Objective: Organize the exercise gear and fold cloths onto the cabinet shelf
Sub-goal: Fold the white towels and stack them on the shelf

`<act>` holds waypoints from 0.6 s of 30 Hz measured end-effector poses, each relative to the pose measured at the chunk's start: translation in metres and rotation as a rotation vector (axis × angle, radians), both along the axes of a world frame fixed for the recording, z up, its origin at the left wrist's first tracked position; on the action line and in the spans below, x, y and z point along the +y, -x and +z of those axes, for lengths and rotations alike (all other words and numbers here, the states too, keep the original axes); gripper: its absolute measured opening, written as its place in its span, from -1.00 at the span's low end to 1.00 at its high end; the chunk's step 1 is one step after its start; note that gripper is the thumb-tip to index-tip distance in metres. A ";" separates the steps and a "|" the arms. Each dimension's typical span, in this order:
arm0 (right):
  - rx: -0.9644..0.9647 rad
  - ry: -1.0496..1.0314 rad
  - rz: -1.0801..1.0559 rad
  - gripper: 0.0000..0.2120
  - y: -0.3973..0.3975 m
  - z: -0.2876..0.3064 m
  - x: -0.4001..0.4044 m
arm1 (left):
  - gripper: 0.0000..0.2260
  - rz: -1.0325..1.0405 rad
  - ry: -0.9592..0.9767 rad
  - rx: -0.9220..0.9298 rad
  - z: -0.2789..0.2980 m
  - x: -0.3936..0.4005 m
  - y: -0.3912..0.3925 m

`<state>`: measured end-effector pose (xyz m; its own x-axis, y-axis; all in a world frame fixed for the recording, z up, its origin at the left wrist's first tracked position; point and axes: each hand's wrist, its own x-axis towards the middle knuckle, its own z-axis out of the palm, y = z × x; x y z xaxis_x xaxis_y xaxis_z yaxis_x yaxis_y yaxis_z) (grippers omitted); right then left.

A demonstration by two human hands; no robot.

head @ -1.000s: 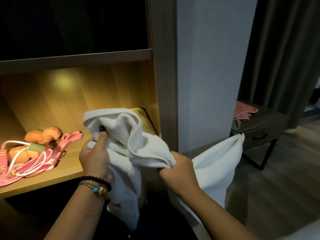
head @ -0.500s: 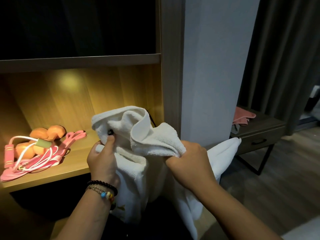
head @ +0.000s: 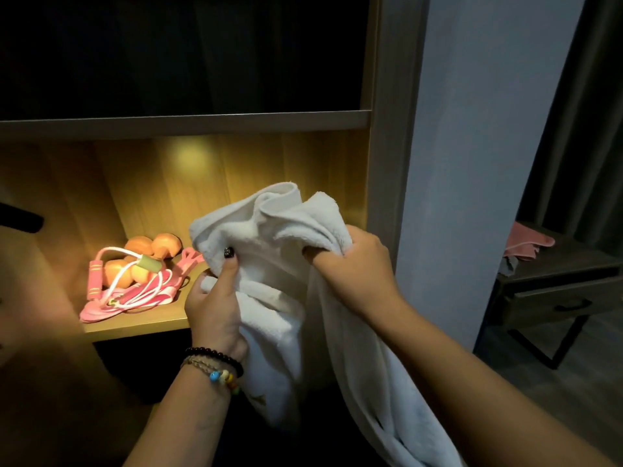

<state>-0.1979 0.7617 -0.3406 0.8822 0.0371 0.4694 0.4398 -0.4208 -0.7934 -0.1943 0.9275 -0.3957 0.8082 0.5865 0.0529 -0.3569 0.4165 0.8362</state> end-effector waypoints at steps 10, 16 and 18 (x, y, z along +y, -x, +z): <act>-0.109 0.094 0.051 -0.85 -0.033 0.016 0.014 | -0.41 -0.023 -0.116 -0.155 0.068 0.056 0.017; -0.034 0.000 0.084 -0.85 -0.044 0.042 0.044 | -0.60 -0.092 -0.257 -0.202 0.095 0.079 0.014; 0.014 0.024 0.114 -0.78 -0.044 0.037 0.054 | -0.54 -0.065 -0.275 -0.092 0.076 0.080 0.011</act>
